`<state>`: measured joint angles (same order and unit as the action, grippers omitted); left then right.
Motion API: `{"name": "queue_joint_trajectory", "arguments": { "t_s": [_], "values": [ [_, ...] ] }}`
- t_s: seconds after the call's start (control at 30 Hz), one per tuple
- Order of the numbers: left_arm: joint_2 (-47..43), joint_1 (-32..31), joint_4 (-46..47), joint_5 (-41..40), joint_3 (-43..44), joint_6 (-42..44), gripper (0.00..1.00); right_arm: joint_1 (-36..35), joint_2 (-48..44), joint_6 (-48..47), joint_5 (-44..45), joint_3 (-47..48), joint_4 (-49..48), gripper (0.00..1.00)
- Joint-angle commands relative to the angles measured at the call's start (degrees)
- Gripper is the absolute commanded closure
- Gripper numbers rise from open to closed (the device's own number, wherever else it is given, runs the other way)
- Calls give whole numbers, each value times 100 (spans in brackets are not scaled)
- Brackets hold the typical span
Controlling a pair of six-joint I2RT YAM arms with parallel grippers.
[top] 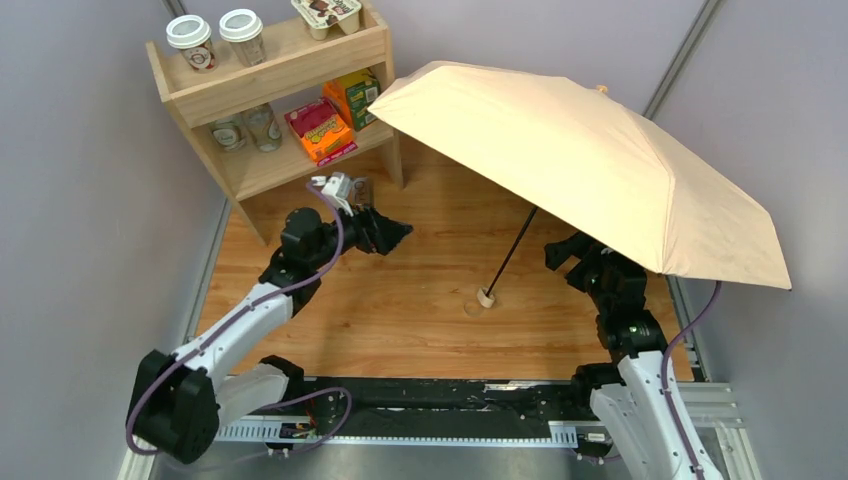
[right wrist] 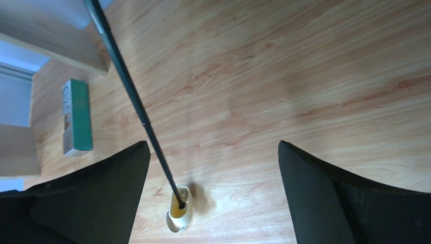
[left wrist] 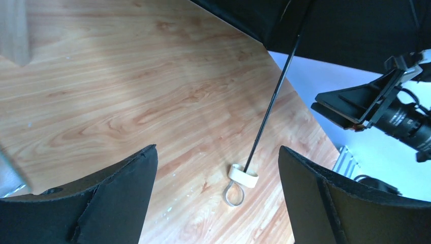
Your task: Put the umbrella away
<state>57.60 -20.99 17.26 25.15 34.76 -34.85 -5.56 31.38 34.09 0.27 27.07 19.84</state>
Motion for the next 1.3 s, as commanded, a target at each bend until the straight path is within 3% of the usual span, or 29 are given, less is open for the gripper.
{"name": "queue_joint_trajectory", "arguments": {
  "t_s": [0.0,0.17,0.3,0.37,0.57,0.73,0.87,1.0,1.07,1.1,1.27],
  "values": [
    [1108,-676,1192,-581,363,347,5,-15,27,27,395,185,-216,0],
    [2771,-1661,1622,-626,1180,874,5,-6,-1350,89,-396,-411,-1024,0],
    [4090,-1961,1887,-169,2050,1015,5,-15,-2328,177,-99,-799,-1307,0],
    [4792,-2040,1904,25,2708,1077,5,-15,-2347,177,-27,-730,-1193,0],
    [5734,-2181,1957,376,3711,1112,5,-15,-1793,-25,157,-361,-850,0],
    [6491,-2391,3166,1754,4240,253,9,-6,-1890,19,131,-387,-797,0],
    [6992,-2629,3916,2161,4469,-302,12,-6,-1863,45,227,-308,-560,0],
    [7282,-2778,3847,2258,4812,-461,28,-6,-1741,151,447,-220,-367,0],
    [7300,-2796,3385,2100,4934,-330,57,-6,-1548,230,561,-97,-235,0],
    [7248,-2796,3120,1830,5048,-242,82,-15,-1442,300,675,-18,-130,0],
    [6415,-2919,1221,923,5031,768,100,-15,-809,713,984,351,152,0]
  ]
}}
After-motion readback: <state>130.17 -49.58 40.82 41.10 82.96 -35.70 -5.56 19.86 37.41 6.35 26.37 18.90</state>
